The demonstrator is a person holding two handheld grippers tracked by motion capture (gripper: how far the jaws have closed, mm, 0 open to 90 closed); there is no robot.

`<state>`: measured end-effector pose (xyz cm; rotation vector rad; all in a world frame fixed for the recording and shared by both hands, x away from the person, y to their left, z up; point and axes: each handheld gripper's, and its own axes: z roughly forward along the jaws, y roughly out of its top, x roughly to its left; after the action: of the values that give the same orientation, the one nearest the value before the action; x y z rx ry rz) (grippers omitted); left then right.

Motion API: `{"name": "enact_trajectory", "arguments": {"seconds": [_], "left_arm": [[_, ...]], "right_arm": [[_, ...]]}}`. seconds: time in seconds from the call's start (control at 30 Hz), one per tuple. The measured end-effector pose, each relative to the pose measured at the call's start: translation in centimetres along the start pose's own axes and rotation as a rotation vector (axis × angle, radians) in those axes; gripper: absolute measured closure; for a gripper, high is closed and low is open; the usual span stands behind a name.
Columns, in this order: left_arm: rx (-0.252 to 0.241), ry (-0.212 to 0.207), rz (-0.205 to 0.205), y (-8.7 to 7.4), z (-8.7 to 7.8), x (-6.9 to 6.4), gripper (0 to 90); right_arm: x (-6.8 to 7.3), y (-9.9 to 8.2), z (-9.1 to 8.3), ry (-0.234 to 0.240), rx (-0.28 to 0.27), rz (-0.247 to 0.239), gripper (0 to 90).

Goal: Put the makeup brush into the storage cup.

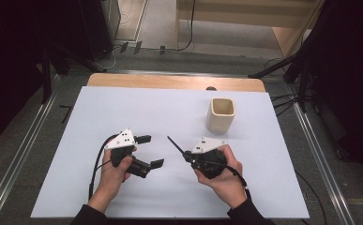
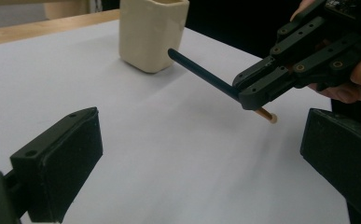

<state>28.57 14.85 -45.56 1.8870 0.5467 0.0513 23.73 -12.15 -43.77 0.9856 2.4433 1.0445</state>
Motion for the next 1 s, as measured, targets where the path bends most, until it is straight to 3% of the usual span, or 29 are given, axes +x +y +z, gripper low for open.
{"name": "enact_trajectory", "arguments": {"seconds": [0.13, 0.33, 0.37, 0.57, 0.8, 0.93, 0.97, 1.0], "left_arm": [[-0.002, -0.012, 0.004, 0.1, -0.1, -0.1, 12.5], [0.04, -0.043, 0.013, 0.4, 0.0, -0.4, 26.1], [0.043, -0.051, 0.01, 0.5, 0.0, -0.4, 31.9], [0.066, -0.066, -0.006, 0.4, 0.0, -0.2, 40.0], [0.082, -0.123, -0.037, 0.4, -0.2, 0.4, 48.9], [0.105, -0.176, -0.041, 0.4, -0.2, 0.7, 55.6], [0.119, -0.208, -0.046, 0.5, -0.2, 0.8, 58.6], [0.119, -0.208, -0.046, 0.5, -0.2, 0.8, 59.9]], "right_arm": [[0.6, 0.2, 0.0, 0.025, -0.003, -0.035, 85.1], [1.4, 0.3, 0.3, 0.046, -0.004, -0.099, 85.1], [1.6, 0.3, 0.4, 0.051, 0.002, -0.116, 85.1], [2.0, 0.3, 0.4, 0.064, 0.003, -0.145, 85.1], [2.3, 0.3, 0.5, 0.081, -0.004, -0.193, 85.1], [2.5, 0.3, 0.5, 0.091, -0.002, -0.215, 85.1], [2.7, 0.3, 0.5, 0.093, -0.003, -0.217, 85.1], [2.7, 0.3, 0.5, 0.093, -0.003, -0.217, 85.1]]}}
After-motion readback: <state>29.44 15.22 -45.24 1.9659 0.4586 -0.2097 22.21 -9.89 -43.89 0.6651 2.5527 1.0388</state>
